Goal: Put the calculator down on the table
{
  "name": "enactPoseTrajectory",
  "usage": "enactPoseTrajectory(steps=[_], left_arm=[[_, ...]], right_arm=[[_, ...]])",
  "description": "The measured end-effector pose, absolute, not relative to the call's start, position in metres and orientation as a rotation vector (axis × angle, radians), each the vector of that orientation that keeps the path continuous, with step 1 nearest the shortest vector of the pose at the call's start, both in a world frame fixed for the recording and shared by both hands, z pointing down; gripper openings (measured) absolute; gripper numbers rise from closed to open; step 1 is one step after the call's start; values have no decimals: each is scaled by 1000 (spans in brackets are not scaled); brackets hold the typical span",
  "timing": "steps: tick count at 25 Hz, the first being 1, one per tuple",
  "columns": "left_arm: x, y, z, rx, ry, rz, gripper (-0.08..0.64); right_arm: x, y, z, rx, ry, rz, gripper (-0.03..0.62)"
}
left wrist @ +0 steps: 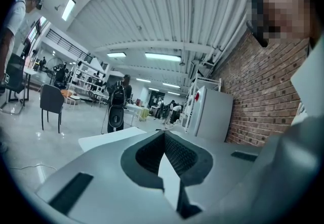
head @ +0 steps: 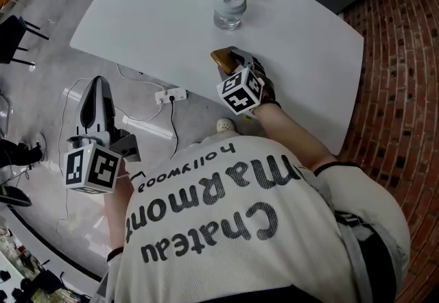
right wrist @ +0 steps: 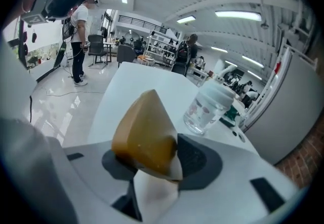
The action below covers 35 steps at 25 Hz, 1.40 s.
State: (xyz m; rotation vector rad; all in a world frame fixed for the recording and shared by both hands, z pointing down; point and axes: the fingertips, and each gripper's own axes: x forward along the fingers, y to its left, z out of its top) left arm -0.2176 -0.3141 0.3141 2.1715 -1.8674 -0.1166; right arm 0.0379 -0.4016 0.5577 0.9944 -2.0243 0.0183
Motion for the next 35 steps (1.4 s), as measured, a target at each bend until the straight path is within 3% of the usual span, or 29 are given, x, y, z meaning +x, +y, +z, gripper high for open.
enactPoseTrajectory(steps=[35], left_arm=[[-251, -287, 318, 2061, -1978, -126, 1]], right_arm=[[17, -403, 598, 808, -1950, -39, 391]])
